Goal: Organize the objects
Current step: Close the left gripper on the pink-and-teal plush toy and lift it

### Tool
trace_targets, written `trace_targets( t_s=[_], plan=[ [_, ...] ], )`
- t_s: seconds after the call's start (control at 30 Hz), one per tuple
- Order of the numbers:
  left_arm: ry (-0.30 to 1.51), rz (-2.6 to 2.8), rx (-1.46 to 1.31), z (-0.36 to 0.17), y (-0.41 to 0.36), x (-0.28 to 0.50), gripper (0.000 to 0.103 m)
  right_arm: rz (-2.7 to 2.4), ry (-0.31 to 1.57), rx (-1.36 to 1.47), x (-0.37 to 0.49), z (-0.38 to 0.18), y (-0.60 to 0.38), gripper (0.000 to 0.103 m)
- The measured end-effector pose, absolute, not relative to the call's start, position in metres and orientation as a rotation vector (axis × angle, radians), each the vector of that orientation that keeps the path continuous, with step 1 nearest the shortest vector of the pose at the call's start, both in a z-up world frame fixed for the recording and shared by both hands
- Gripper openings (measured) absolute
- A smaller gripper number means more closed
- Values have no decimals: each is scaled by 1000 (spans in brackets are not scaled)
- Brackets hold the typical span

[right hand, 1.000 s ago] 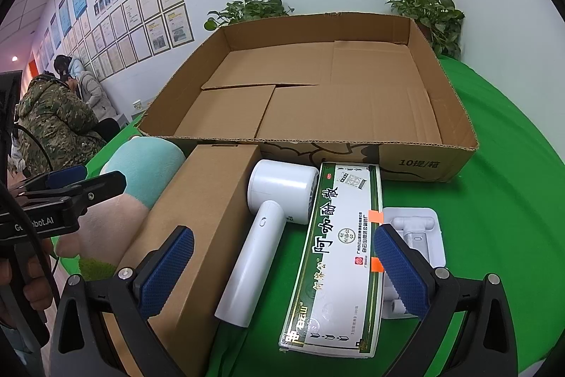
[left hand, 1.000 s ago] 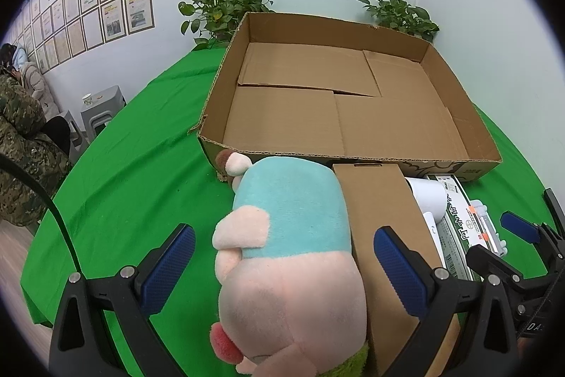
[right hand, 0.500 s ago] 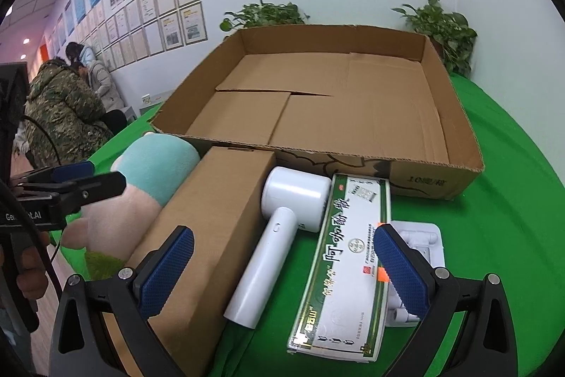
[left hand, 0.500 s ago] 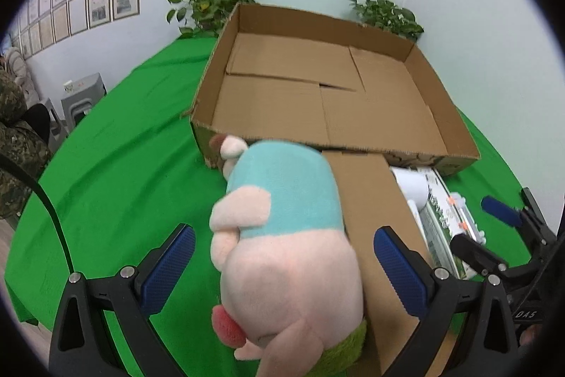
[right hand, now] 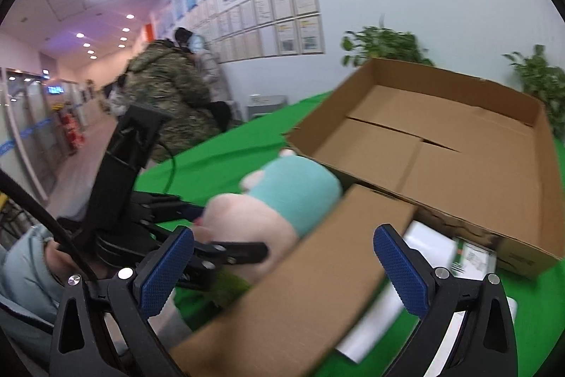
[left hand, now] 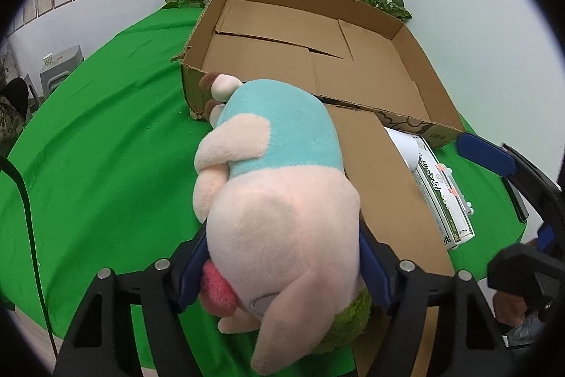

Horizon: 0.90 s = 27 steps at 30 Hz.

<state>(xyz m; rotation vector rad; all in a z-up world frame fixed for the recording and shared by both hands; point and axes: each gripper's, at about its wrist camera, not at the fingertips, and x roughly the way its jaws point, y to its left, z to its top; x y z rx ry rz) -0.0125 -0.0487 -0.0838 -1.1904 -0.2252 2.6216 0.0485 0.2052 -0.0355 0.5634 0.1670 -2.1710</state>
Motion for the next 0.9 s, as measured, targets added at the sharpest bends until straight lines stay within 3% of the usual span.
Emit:
trace_targets(
  t_s=[0.4,0.63,0.9],
  plan=[
    [-336,2652,-1151,-87,-95,33,72,-1936,-29,833,15,-4,60,103],
    [-406,2646,-1115,-88,-106,39,71,-1891,-73,1205,-49,-51,-23,103],
    [-294,2688,-1047,-79,-97,45,68,-1890,-16,1295,-80,-98,-119,100]
  ],
)
